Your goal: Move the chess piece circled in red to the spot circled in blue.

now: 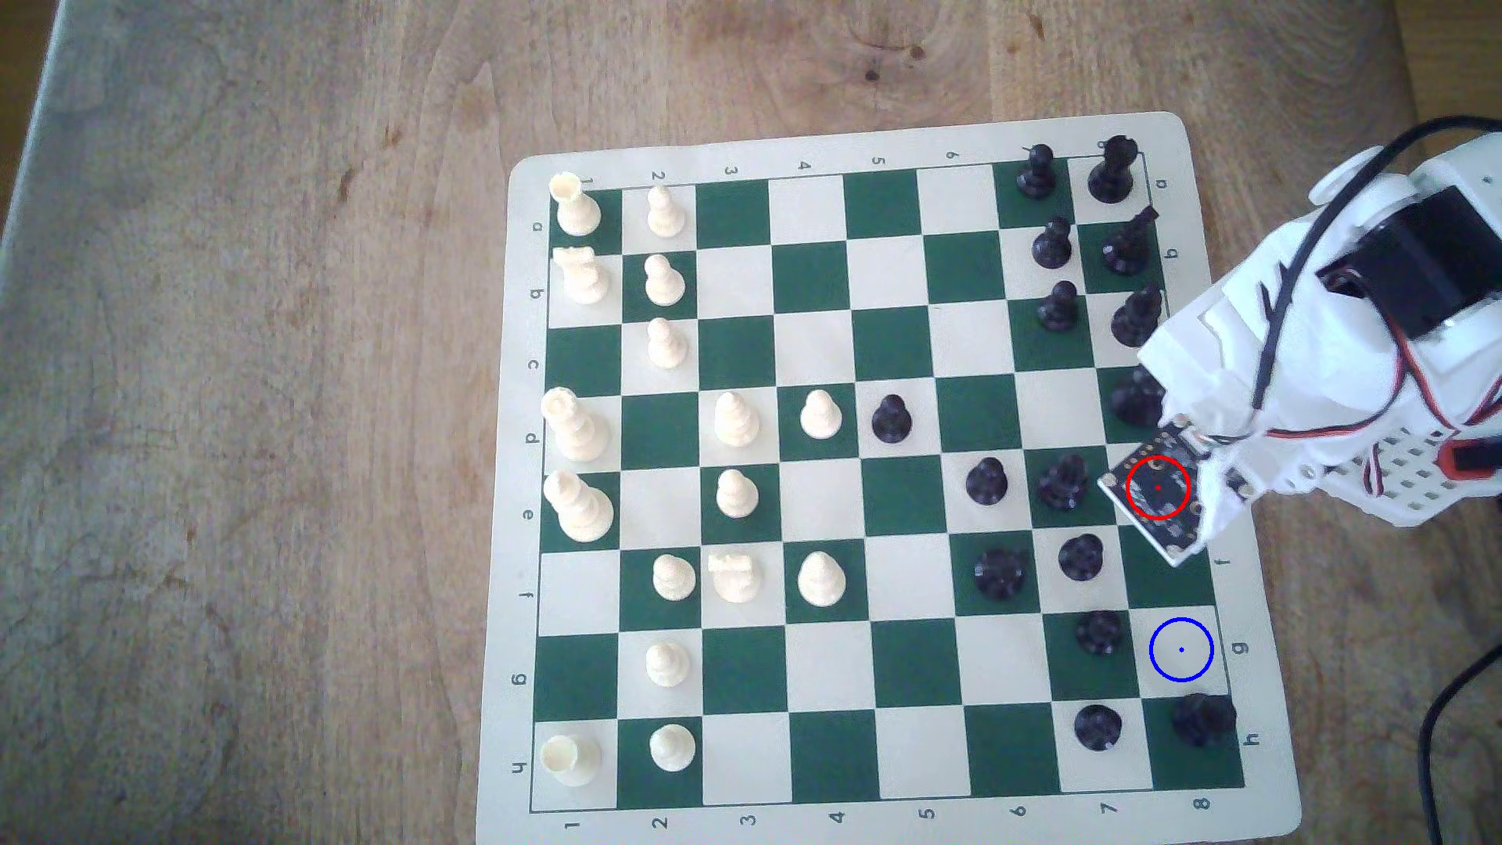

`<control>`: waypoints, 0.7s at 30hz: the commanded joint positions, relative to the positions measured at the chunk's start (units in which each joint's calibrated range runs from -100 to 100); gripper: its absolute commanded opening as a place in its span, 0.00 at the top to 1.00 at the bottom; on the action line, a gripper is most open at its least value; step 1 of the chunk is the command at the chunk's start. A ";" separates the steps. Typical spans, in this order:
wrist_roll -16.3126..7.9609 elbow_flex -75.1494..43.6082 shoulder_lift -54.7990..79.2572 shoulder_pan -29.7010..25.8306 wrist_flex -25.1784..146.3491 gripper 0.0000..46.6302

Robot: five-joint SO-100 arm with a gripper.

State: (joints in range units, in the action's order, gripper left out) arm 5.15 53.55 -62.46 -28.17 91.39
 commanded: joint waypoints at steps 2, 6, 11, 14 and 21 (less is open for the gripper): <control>-2.44 -6.86 2.11 -5.74 -3.76 0.99; -2.98 -7.40 6.01 -8.63 -7.28 0.99; -3.17 -7.40 11.19 -12.46 -10.97 0.99; -3.22 -7.40 14.93 -14.26 -12.61 0.99; -3.03 -8.31 20.78 -17.94 -14.82 0.98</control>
State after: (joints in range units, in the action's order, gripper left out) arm 2.12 51.11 -44.03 -44.54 77.77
